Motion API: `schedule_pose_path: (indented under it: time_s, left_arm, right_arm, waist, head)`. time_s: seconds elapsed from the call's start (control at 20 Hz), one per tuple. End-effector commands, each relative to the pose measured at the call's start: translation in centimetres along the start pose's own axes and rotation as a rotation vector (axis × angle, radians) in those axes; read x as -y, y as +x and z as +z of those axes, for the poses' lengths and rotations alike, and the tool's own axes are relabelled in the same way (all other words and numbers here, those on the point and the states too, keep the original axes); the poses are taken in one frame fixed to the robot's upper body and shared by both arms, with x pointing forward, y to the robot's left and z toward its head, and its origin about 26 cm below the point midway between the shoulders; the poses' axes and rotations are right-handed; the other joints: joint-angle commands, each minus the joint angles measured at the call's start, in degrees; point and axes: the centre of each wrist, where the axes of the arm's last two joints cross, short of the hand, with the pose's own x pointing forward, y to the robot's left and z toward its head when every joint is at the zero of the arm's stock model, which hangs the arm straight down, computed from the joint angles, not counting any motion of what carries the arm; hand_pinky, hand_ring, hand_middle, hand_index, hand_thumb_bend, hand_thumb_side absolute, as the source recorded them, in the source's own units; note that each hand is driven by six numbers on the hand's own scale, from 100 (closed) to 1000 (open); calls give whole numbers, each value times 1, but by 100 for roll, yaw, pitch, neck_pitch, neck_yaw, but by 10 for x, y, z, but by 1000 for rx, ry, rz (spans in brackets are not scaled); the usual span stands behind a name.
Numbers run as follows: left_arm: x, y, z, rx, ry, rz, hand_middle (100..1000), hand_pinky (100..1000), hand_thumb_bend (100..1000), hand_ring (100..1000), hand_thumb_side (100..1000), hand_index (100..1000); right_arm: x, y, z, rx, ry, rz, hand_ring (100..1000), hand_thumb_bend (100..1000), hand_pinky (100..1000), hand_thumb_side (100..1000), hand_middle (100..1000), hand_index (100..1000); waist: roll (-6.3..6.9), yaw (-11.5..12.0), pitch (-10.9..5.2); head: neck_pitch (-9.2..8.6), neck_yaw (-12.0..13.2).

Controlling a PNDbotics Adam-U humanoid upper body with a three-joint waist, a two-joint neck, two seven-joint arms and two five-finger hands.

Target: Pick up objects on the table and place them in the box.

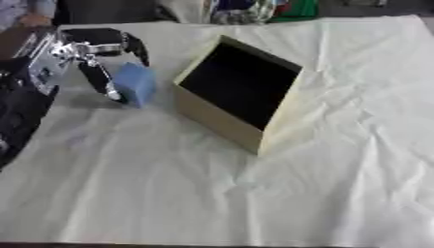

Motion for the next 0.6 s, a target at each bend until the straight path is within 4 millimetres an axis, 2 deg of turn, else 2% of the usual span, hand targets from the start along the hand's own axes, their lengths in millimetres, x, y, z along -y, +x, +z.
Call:
schedule_pose_path:
  time_s: [0.05,0.35,0.6]
  left_arm:
    - [-19,1,5,259,-312,-266,587,814,634,745,100,632]
    - [-20,0,6,258,-300,-262,397,767,633,594,100,464]
    - [-23,0,8,249,-280,-244,362,754,607,571,100,424]
  right_arm:
    - [1,8,-5,30,7,5,592,100,655,442,565,720]
    - [1,8,-5,28,7,4,592,100,655,444,565,720]
    - [1,8,-5,27,8,4,592,100,655,442,564,720]
  waist:
    - [76,-7,-23]
    - [73,-8,-25]
    - [66,0,-37]
  head:
    - [-41,18]
    - [-35,20]
    - [-24,28]
